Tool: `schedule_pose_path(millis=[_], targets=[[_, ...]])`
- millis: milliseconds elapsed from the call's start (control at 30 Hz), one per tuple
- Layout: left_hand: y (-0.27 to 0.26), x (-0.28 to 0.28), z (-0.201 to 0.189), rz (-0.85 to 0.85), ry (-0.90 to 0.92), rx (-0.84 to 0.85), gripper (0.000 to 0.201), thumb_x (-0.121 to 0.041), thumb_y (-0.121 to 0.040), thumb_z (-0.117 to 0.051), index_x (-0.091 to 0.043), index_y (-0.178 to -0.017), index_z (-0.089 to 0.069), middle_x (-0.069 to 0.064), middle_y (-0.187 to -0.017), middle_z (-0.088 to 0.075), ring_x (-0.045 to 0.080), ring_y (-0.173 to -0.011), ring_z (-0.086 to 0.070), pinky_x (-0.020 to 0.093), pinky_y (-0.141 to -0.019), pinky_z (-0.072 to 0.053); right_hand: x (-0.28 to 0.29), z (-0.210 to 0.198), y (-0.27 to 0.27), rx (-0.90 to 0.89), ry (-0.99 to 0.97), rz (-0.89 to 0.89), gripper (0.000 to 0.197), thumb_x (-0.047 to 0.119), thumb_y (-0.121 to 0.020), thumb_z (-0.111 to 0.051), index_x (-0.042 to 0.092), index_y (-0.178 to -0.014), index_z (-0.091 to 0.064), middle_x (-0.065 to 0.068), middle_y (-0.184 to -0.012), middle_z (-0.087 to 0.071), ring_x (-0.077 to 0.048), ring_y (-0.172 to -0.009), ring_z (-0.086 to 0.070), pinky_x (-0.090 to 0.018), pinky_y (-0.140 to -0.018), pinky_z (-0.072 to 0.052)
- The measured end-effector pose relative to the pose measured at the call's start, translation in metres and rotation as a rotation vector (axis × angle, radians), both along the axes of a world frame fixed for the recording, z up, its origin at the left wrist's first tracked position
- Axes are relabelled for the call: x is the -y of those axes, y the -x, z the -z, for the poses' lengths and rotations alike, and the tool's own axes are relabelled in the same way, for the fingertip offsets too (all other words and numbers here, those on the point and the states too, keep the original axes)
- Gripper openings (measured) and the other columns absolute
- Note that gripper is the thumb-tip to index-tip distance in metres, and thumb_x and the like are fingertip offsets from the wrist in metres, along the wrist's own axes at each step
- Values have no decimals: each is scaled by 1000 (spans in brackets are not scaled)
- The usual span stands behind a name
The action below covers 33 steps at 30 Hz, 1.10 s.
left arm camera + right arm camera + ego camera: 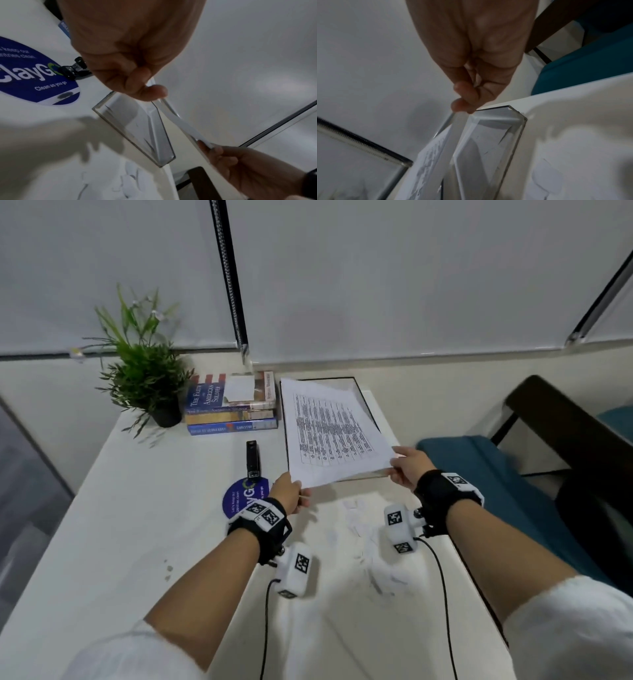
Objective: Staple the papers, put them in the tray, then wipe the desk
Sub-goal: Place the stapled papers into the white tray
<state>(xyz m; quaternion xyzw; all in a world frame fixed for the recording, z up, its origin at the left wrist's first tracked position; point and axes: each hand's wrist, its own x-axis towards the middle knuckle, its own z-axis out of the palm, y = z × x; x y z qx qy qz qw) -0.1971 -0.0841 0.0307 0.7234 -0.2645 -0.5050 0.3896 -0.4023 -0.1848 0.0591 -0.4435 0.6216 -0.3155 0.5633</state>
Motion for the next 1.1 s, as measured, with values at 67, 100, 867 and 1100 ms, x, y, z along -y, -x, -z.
schedule_pose_path(millis=[67,100,867,1100], targets=[[-3,12,8,7,-31,12,34,-4,-98,-24,-5,-131,-32,3,-65,-50,3,-24,-47,6,-29,-25,15,5,-8,-48,11,-7,48,-15,-90,-35,-1,-136,-38,-10,-71,-46,-5,-19,-51,-11,-28,-42],[-3,17,11,3,-40,15,35,-4,-98,-24,-2,-133,-30,3,-64,-50,3,-25,-48,6,-28,-26,22,9,-11,-85,25,-11,47,-15,-90,-37,-1,-134,-40,-8,-72,-45,-5,-19,-51,-13,-29,-45],[-20,131,71,77,-105,314,47,-3,-90,-42,-3,-137,-36,19,-133,-53,30,-116,-54,39,-105,-43,117,88,-51,-347,-26,-348,55,-8,-91,-39,2,-144,-31,-15,-93,-52,-23,-79,-57,-15,-56,-46],[-21,111,63,174,-132,317,65,-11,-96,-40,-9,-150,-3,21,-155,-22,33,-140,-29,35,-115,-26,98,86,-32,-325,-22,-380,59,-3,-90,-39,14,-145,-26,-11,-77,-51,-16,-55,-46,-24,-52,-43]])
